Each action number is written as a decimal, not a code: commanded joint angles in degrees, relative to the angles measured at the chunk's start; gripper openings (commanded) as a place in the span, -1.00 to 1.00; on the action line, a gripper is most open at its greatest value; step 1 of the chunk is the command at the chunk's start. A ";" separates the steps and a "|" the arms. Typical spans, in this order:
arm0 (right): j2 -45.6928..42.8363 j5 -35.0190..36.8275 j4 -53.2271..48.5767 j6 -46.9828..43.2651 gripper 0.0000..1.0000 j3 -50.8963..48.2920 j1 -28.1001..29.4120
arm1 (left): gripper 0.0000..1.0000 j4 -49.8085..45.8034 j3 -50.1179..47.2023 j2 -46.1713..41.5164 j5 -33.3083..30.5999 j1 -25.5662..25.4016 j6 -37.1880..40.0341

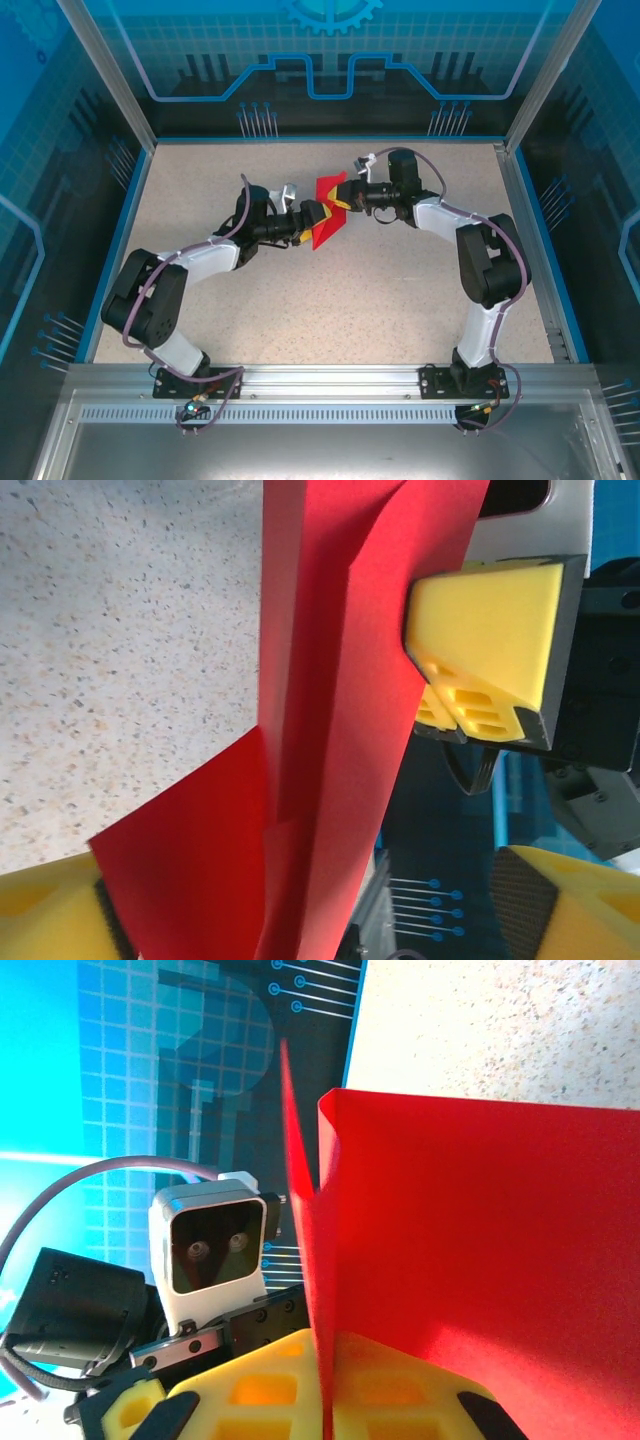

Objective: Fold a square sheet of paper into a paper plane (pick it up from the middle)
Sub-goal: Turn over the paper at the center of the table.

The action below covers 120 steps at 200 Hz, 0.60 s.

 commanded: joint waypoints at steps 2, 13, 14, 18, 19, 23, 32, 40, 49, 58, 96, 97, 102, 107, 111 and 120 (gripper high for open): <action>-0.39 -2.63 3.01 2.94 -0.85 1.31 -0.61 | 0.49 5.95 -1.22 0.79 2.34 0.38 -1.92; 0.01 -2.83 3.29 3.36 -0.85 1.42 -0.56 | 0.31 5.94 -1.25 0.55 2.23 0.34 -1.56; 0.06 -2.82 3.27 3.36 -0.85 1.44 -0.55 | 0.29 5.96 -1.28 0.52 2.15 0.34 -1.56; 0.11 -2.81 3.20 3.36 -0.85 1.38 -0.52 | 0.25 5.90 -1.23 0.36 1.96 0.34 -1.34; 0.15 -2.87 3.18 3.36 -0.85 1.38 -0.58 | 0.24 5.81 -1.31 0.34 1.88 0.34 -1.27; 0.23 -2.81 3.09 3.29 -0.85 1.46 -0.65 | 0.19 5.76 -1.35 0.20 1.70 0.34 -1.03; 0.28 -2.97 2.86 3.18 -0.84 1.46 -0.75 | 0.11 5.48 -1.44 -0.02 1.35 0.34 -0.53; 0.40 -2.97 2.49 2.93 -0.84 1.37 -0.81 | 0.04 5.30 -1.52 -0.26 1.06 0.39 -0.06; 0.41 -2.94 1.96 2.68 -0.84 1.33 -0.99 | -0.01 5.12 -1.60 -0.42 0.72 0.34 0.23; 0.47 -2.97 1.84 2.57 -0.85 1.24 -1.09 | -0.06 4.86 -1.52 -0.46 0.50 0.34 0.57; 0.63 -3.17 0.55 1.82 -0.84 0.93 -1.47 | -0.51 4.58 -1.30 -0.38 -0.08 0.34 1.94; 0.63 -3.16 0.54 1.80 -0.83 0.93 -1.50 | -0.52 4.57 -1.30 -0.38 -0.10 0.43 2.04; 0.63 -3.22 0.44 1.66 -0.83 0.86 -1.46 | -0.56 4.51 -1.36 -0.46 -0.27 0.36 2.27; 0.55 -3.19 0.28 1.52 -0.82 0.85 -1.56 | -0.58 4.34 -1.50 -0.62 -0.59 0.35 2.59; 0.54 -3.19 0.11 1.36 -0.81 0.85 -1.67 | -0.60 4.27 -1.51 -0.72 -0.87 0.34 2.73; 0.35 -3.11 -0.57 0.64 -0.77 0.89 -1.86 | -0.64 3.63 -1.59 -1.00 -1.41 0.35 3.26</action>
